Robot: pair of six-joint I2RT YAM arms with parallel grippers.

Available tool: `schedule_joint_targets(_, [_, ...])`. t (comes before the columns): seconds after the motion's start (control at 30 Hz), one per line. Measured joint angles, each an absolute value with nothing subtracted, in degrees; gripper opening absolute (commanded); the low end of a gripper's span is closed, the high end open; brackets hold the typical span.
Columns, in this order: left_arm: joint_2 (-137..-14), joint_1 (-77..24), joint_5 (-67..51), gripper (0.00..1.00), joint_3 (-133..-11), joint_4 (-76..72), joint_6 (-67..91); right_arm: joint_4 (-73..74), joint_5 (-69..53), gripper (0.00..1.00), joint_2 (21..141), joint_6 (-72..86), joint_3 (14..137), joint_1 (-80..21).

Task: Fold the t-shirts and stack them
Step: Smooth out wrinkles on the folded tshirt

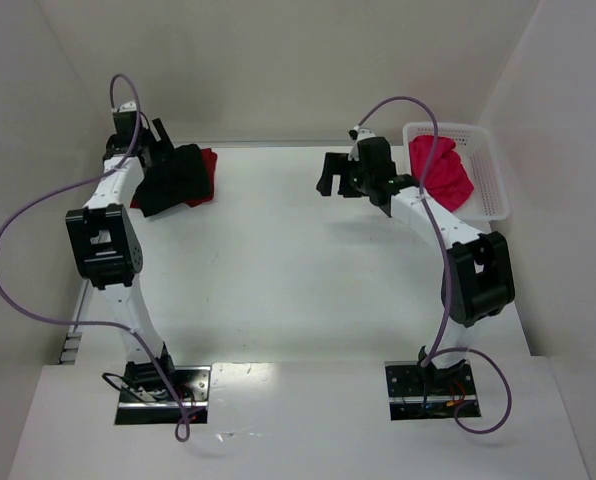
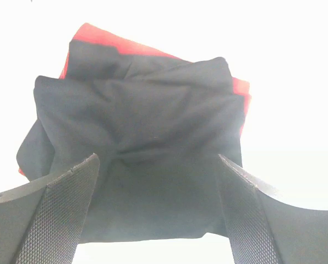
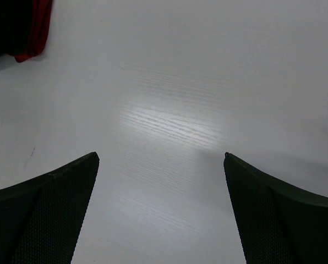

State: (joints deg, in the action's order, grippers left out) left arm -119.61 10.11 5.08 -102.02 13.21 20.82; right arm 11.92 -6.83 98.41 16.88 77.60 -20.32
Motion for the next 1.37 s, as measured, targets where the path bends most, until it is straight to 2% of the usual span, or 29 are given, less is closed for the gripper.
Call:
schedule_joint_targets(0.27, [-110.5,4.6,0.6,0.93,-93.9,12.3,19.4,12.5,-6.3,1.0,94.3,17.1,74.4,-20.3])
schedule_joint_targets(0.4, [-105.4,2.4,-1.7,1.0,-86.9,14.6,19.2,14.7,-2.5,1.0,92.1,17.8,74.6,-19.9])
schedule_joint_targets(0.63, [-89.3,2.5,-2.9,1.0,-80.3,18.5,16.8,18.2,3.2,1.0,86.9,18.7,74.4,-15.6])
schedule_joint_targets(0.8, [-78.0,2.0,-4.9,1.0,-72.7,18.8,16.5,18.7,5.6,1.0,78.9,19.2,70.6,-13.2])
schedule_joint_targets(0.97, [-75.2,1.3,-9.2,1.0,-67.2,19.5,16.7,18.7,6.8,1.0,69.2,20.1,65.8,-6.4])
schedule_joint_targets(1.07, [-73.6,-0.3,-9.5,1.0,-63.9,20.8,16.8,18.7,7.4,1.0,65.1,20.6,62.9,-5.8])
schedule_joint_targets(1.37, [-62.7,-1.9,-5.3,1.0,-56.9,20.8,17.2,19.5,8.0,1.0,63.6,22.7,57.6,-5.9])
